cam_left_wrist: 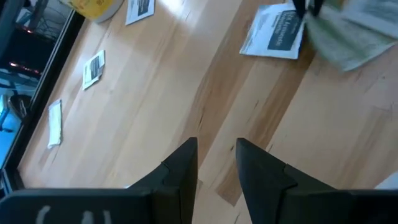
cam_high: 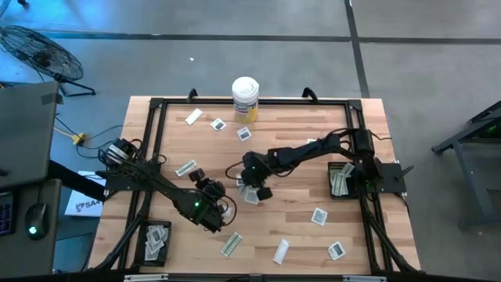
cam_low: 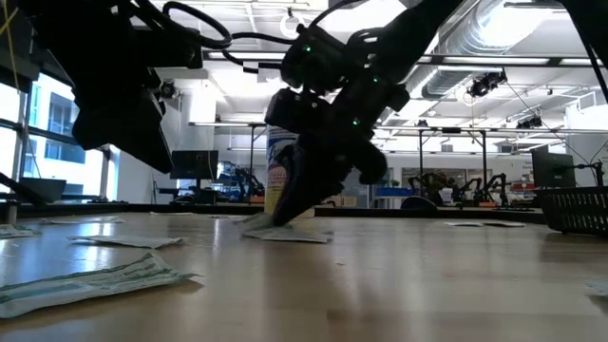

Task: Pick & Place First Aid Supplies
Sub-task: Put the white towelette sachet into the left black bin

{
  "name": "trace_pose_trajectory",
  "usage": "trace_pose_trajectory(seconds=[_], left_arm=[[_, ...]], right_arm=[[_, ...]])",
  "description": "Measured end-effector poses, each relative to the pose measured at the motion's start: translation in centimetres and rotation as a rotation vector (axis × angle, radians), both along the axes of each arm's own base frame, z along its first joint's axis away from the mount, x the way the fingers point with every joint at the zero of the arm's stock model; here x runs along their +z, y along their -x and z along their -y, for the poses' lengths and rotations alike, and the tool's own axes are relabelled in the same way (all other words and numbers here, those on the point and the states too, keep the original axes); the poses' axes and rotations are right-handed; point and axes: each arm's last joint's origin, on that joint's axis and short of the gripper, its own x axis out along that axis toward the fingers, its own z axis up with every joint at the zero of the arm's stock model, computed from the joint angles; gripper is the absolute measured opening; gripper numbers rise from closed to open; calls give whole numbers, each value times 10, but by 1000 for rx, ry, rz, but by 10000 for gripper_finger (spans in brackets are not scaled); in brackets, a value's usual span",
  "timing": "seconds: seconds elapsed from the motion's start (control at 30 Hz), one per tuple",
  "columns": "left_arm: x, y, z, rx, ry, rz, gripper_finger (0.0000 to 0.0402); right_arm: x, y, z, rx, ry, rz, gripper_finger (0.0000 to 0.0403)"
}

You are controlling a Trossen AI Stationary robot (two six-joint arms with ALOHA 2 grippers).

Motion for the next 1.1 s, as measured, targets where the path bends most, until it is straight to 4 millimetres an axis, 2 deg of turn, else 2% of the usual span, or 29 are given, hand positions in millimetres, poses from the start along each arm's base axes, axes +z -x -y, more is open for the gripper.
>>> trace_pose_trajectory(seconds=[0.13, 0.3, 0.5, 0.8, 1.1], left_arm=[[0, -1, 1, 0, 6, 12, 106], [0, -1, 1, 0, 6, 13, 106], [0, -2, 1, 0, 5, 24, 106], [0, -3, 2, 0, 9, 35, 106], [0, -3, 2, 0, 12, 43, 106]], right_arm=[[-2, 4, -3, 8, 9, -44, 79], [-1, 1, -3, -40, 37, -20, 141], [4, -4, -2, -80, 44, 37, 177], [2, -2, 2, -95, 75, 16, 157], [0, -1, 9, -98, 125, 0, 82]])
